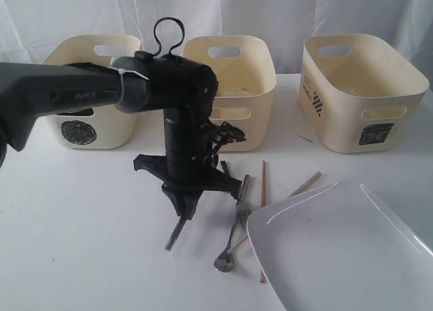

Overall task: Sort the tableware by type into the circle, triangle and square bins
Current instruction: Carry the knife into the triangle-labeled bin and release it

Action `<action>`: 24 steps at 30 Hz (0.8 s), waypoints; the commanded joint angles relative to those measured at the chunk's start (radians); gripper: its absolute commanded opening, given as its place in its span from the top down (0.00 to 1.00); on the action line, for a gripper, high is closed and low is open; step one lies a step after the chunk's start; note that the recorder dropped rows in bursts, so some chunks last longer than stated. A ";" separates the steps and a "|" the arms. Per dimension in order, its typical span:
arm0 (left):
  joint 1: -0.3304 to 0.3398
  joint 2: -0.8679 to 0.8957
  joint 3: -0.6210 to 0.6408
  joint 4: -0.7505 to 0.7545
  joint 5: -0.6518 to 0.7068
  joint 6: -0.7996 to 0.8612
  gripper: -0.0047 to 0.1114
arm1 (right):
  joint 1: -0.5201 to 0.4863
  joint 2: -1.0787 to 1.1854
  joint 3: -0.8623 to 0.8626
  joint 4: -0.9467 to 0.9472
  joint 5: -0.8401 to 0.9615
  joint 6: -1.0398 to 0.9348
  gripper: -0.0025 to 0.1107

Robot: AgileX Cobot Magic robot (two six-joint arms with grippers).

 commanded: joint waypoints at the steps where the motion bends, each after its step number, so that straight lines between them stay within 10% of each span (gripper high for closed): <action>1: -0.006 -0.091 -0.001 0.023 0.042 0.023 0.96 | 0.002 -0.007 0.007 -0.003 -0.007 -0.007 0.98; 24: -0.054 -0.292 -0.128 0.155 -0.091 0.097 0.96 | 0.002 -0.007 0.007 -0.003 -0.007 -0.007 0.98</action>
